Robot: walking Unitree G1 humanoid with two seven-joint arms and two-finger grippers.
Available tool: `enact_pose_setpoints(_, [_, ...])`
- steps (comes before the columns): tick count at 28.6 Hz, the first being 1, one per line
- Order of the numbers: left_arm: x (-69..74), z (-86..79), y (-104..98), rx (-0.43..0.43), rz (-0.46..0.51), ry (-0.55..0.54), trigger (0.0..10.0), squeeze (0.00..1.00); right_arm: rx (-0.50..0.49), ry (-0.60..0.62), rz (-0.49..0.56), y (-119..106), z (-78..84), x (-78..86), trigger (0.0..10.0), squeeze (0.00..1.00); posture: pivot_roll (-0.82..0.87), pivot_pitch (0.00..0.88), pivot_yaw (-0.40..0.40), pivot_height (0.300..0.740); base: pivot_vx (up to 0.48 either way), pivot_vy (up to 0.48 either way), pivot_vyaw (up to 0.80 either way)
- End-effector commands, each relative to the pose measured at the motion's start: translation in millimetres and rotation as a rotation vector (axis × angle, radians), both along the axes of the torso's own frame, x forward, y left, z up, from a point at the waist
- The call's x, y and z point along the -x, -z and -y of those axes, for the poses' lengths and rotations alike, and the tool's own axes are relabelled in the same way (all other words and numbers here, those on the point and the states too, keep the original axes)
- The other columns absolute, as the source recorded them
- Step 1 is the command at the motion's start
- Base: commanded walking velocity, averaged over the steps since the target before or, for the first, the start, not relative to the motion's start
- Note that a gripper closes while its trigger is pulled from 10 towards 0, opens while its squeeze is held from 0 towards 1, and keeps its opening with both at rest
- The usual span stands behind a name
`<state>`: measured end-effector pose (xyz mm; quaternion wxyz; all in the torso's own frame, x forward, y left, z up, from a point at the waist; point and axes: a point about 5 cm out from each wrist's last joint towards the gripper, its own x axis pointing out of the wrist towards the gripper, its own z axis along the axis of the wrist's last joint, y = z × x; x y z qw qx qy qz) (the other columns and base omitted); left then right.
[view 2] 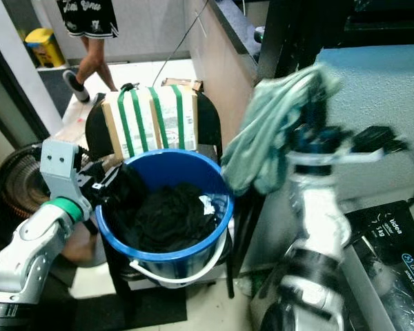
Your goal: Clothes washing
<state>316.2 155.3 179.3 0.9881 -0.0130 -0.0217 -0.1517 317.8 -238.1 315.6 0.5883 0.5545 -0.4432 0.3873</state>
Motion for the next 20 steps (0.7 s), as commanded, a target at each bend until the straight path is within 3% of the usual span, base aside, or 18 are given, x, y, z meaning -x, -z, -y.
enact_pose_setpoints(1, [-1.3,-3.4,0.7,-0.012,0.0,-0.005,10.0,0.0,-0.053,-0.007,0.008,-2.1,5.3,-1.8,0.0,0.0,0.16,0.019,0.106,0.74,0.0,0.0,0.0])
enact_pose_setpoints(3, [-1.9,-3.4,0.3,-0.013,0.002,-0.004,10.0,0.0,-0.097,0.036,0.071,-28.1,19.8,-0.9,0.0,0.0,0.16,0.017,0.104,0.74,0.0,0.0,0.0])
enact_pose_setpoints(5, [-2.1,-3.4,0.2,-0.014,0.003,-0.003,10.0,0.0,-0.106,0.051,0.089,-36.4,24.0,-0.2,0.0,0.0,0.16,0.017,0.104,0.74,0.0,0.0,0.0])
enact_pose_setpoints(6, [-2.1,-3.5,0.1,-0.014,0.004,-0.005,10.0,0.0,-0.084,0.115,0.041,-44.5,26.5,-4.4,0.0,0.0,0.16,0.016,0.1,0.74,0.0,0.0,0.0])
enact_pose_setpoints(8, [-1.9,-4.2,-0.2,-0.014,0.006,-0.007,10.0,0.0,0.076,0.384,-0.146,-53.5,26.0,-18.4,0.0,0.0,0.16,0.016,0.1,0.74,0.0,0.0,0.0])
enact_pose_setpoints(9, [-1.8,-4.5,-0.1,-0.014,0.007,-0.009,10.0,0.0,0.25,0.586,-0.245,-56.3,21.6,-25.1,0.0,0.0,0.16,0.014,0.097,0.74,0.0,0.0,0.0])
enact_pose_setpoints(11, [-1.7,-4.9,-0.1,-0.014,0.007,-0.012,10.0,0.0,0.436,0.781,-0.235,-59.7,13.0,-26.6,0.0,0.0,0.16,0.014,0.097,0.74,0.0,0.0,0.0])
enact_pose_setpoints(12, [-1.7,-4.9,-0.1,-0.014,0.007,-0.012,10.0,0.0,0.436,0.781,-0.235,-59.7,13.0,-26.6,0.0,0.0,0.16,0.014,0.097,0.74,0.0,0.0,0.0])
enact_pose_setpoints(15, [-2.2,-4.4,-1.8,-0.009,0.017,-0.016,10.0,0.0,0.422,0.971,-0.221,-76.6,9.7,-19.9,0.0,0.0,0.16,0.012,0.093,0.74,0.0,0.0,0.0])
enact_pose_setpoints(17, [-2.4,-4.4,-2.8,-0.009,0.021,-0.017,10.0,0.0,0.438,1.009,-0.216,-78.9,8.0,-19.1,0.0,0.0,0.16,0.012,0.093,0.74,0.0,0.0,0.0])
enact_pose_setpoints(18, [-3.4,-2.8,-10.5,-0.021,0.049,-0.017,10.0,0.0,0.527,1.034,-0.306,-74.2,0.4,-27.0,0.0,0.0,0.15,0.008,0.088,0.74,0.0,0.0,0.0])
enact_pose_setpoints(20, [-3.6,-2.1,-13.2,-0.024,0.059,-0.016,10.0,0.0,0.558,1.033,-0.346,-70.9,-1.6,-30.6,0.0,0.0,0.15,0.008,0.088,0.74,0.0,0.0,0.0])
